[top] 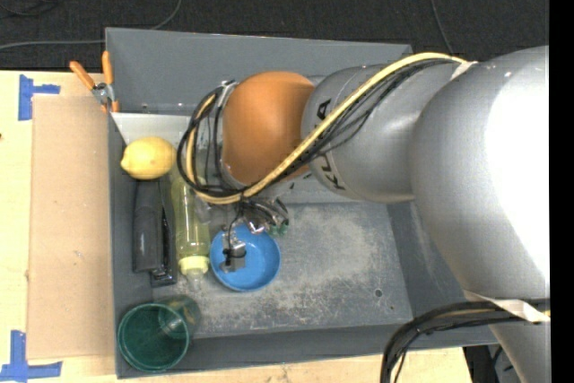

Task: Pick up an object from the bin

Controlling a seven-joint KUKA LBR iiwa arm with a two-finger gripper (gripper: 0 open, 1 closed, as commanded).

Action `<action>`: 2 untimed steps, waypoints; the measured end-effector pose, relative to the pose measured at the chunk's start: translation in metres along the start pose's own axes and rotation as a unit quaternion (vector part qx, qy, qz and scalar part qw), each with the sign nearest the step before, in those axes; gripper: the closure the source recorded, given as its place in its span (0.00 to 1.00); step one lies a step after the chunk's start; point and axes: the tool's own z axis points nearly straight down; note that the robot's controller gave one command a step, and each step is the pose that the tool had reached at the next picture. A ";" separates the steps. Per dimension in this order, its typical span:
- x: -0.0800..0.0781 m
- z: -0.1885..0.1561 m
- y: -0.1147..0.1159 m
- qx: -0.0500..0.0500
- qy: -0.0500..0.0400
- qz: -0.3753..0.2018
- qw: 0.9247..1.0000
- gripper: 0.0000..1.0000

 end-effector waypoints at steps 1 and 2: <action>0.043 0.020 -0.036 0.001 -0.001 0.102 0.995 0.00; 0.052 0.026 0.013 0.013 0.008 0.071 0.997 0.00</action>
Offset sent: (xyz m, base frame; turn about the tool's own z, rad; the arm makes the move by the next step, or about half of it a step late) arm -0.0622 0.0105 -0.0286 0.1232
